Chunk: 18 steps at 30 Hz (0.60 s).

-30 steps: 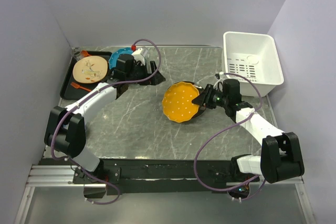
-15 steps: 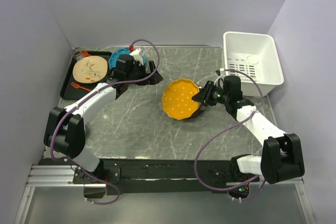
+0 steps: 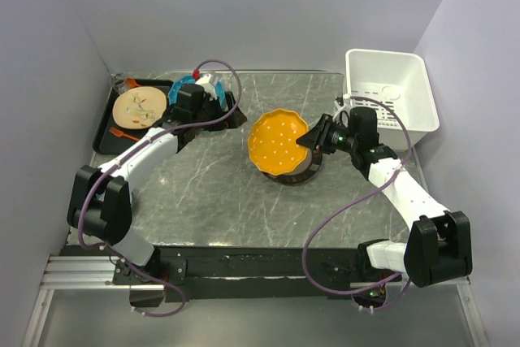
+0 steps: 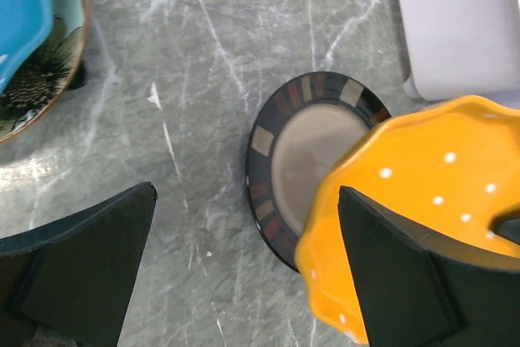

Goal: Place the plates into the plastic bin on the countertop
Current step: Place the plate in the plastic bin.

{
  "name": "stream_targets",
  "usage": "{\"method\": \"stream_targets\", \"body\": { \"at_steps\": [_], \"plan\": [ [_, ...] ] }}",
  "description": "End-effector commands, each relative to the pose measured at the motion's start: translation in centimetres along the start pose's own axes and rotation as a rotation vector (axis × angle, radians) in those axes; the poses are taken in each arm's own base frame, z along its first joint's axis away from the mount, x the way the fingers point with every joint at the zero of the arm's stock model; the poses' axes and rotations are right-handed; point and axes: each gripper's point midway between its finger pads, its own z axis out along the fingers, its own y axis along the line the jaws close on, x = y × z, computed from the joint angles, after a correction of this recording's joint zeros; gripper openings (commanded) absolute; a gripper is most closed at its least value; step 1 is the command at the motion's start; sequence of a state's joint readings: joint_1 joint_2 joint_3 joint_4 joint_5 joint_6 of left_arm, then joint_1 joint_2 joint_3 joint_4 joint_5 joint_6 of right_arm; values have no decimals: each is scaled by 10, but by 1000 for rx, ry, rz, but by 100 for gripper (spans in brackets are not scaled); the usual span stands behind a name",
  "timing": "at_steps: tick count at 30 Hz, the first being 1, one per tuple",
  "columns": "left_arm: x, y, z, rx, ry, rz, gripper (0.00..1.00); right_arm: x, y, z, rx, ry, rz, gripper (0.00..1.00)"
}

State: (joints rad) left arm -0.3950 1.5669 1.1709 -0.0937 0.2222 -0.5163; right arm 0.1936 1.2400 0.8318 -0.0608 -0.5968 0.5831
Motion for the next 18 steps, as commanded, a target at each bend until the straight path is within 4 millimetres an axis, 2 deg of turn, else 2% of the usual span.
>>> {"method": "stream_targets", "body": {
  "at_steps": [1, 8, 18],
  "plan": [
    [-18, 7, -4, -54, -55, -38, 99, -50, 66, -25, -179, -134, -108, 0],
    [-15, 20, -2, -99, -57, -78, 99, -64, 74, -33, -175, -155, -123, 0],
    [4, 26, 10, -97, 17, -90, 99, -87, 80, -42, -180, -194, -116, 0]
  ]
}}
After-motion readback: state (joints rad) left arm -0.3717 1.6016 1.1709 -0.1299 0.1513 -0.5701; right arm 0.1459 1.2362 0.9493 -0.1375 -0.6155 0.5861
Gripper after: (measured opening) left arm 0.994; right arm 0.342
